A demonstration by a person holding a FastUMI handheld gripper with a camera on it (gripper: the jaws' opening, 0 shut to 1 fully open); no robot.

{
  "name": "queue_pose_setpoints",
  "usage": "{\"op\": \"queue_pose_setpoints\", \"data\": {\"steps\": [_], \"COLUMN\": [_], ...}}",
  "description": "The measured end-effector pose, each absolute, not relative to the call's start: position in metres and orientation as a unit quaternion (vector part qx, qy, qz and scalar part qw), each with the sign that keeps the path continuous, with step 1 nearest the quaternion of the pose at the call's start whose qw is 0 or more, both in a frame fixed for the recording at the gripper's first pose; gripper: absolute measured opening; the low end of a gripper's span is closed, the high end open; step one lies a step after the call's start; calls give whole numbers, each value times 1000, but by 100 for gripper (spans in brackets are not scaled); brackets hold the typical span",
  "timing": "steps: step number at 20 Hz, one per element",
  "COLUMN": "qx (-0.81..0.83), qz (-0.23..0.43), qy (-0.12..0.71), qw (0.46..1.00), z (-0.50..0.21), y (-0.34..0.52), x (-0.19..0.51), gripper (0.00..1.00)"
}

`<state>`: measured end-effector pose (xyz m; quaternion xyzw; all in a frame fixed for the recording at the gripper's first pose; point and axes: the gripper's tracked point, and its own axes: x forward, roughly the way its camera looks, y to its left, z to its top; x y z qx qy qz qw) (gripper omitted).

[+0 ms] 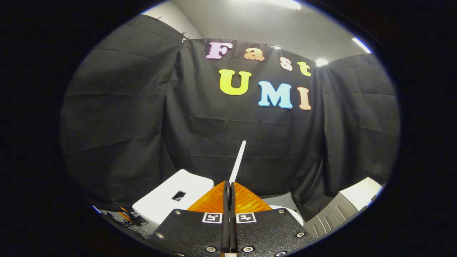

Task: Open the toilet lid.

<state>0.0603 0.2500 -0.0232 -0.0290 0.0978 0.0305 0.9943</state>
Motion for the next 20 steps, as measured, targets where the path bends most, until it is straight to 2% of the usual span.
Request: {"op": "queue_pose_setpoints", "data": {"steps": [20], "qx": [-56], "qz": [109], "qy": [98], "qw": [988], "z": [-30], "y": [374], "x": [69], "gripper": [0]}}
